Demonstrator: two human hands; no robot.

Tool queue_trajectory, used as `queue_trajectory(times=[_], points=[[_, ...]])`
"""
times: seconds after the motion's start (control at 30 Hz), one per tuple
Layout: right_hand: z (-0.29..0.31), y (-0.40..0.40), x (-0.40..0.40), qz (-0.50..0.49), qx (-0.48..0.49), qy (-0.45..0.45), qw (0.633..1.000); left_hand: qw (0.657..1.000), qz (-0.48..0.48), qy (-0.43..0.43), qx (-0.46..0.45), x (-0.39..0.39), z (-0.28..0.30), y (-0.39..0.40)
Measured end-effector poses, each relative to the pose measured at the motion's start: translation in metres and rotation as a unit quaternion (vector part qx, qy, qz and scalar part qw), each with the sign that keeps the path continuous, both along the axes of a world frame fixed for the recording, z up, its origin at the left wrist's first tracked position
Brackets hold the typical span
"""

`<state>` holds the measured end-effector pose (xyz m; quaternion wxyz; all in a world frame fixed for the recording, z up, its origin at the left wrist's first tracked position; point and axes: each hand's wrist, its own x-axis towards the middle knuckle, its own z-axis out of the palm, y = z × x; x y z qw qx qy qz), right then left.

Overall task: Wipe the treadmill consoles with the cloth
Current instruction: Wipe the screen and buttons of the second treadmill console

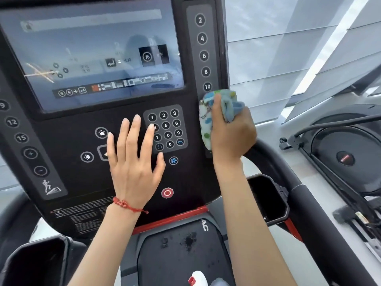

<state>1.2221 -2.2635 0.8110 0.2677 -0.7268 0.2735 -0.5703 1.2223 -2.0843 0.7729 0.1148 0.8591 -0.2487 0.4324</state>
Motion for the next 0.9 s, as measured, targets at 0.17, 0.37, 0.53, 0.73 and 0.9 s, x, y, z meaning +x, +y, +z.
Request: queue_trajectory(times=[0.17,0.37,0.53,0.73,0.9], points=[[0.065,-0.004,0.044,0.022,-0.021,-0.024,0.999,1.000,0.001,0.001,0.003,-0.001,0.001,0.000],[0.121,-0.012,0.076,0.070,-0.036,0.003,0.997,1.000,0.003,0.005,0.012,-0.001,0.002,-0.001],[0.129,-0.013,0.080,0.078,-0.038,0.013,0.996,1.000,0.009,0.006,0.013,0.000,0.003,-0.001],[0.109,-0.010,0.067,0.067,-0.037,0.008,0.997,1.000,0.010,0.002,0.016,-0.002,0.004,-0.003],[0.077,-0.003,0.047,0.054,-0.036,-0.026,0.998,1.000,0.012,0.002,0.019,-0.003,0.003,-0.002]])
